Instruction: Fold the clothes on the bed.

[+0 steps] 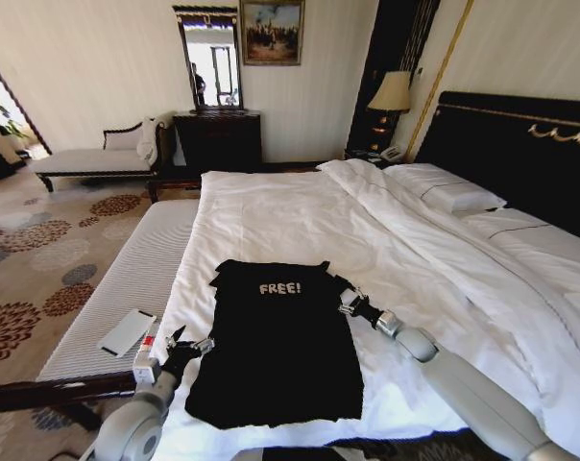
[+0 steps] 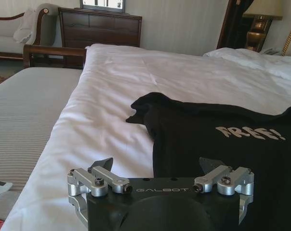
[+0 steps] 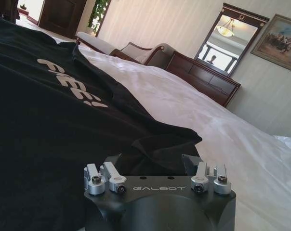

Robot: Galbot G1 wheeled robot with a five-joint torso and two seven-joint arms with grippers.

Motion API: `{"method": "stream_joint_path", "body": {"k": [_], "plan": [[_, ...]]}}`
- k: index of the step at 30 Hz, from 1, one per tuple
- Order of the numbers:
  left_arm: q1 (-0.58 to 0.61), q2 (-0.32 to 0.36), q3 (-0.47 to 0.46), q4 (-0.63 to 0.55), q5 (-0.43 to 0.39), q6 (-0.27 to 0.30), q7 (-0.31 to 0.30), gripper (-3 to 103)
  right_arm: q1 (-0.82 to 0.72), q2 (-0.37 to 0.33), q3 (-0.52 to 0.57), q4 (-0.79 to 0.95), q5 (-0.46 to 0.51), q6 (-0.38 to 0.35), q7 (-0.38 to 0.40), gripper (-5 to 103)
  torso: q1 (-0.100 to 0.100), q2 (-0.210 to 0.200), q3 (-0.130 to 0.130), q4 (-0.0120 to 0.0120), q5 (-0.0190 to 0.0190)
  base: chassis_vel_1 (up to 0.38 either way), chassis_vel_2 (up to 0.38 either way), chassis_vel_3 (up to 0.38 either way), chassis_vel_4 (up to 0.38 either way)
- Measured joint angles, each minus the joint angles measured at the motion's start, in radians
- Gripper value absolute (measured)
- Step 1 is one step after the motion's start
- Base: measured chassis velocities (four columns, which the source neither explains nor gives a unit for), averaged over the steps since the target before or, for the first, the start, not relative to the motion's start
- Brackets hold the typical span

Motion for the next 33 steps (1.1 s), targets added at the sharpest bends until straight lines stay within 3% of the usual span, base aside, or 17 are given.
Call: {"method": "stream_joint_path", "body": {"k": [11, 17, 29, 31, 33], "plan": [[-0.007, 0.008, 0.006, 0.006, -0.012, 0.003, -0.002, 100, 0.024, 0.013, -0.015, -0.043, -0.027, 0.018, -0.001, 70, 0.0, 0.0, 0.0, 0.0, 0.0, 0.0, 0.0, 0.0, 0.0], [0.018, 0.026, 0.002, 0.003, -0.012, 0.003, 0.0, 100, 0.032, 0.022, -0.023, -0.053, -0.031, 0.026, -0.001, 52, 0.0, 0.0, 0.0, 0.0002, 0.0001, 0.0, 0.0, 0.0, 0.0], [0.008, 0.031, 0.009, 0.009, -0.021, 0.004, 0.001, 100, 0.083, 0.029, -0.055, -0.082, -0.032, 0.028, -0.001, 56, 0.0, 0.0, 0.0, 0.0001, 0.0, 0.0, 0.0, 0.0, 0.0], [0.008, 0.032, 0.007, 0.009, -0.024, 0.004, 0.001, 100, 0.095, 0.03, -0.063, -0.089, -0.036, 0.029, -0.003, 52, 0.0, 0.0, 0.0, 0.0002, 0.0, 0.0, 0.0, 0.0, 0.0], [0.006, 0.032, 0.004, 0.01, -0.032, 0.005, 0.001, 100, 0.101, 0.03, -0.072, -0.093, -0.037, 0.029, -0.005, 41, 0.0, 0.0, 0.0, 0.0001, 0.0, 0.0, 0.0, 0.0, 0.0]]}}
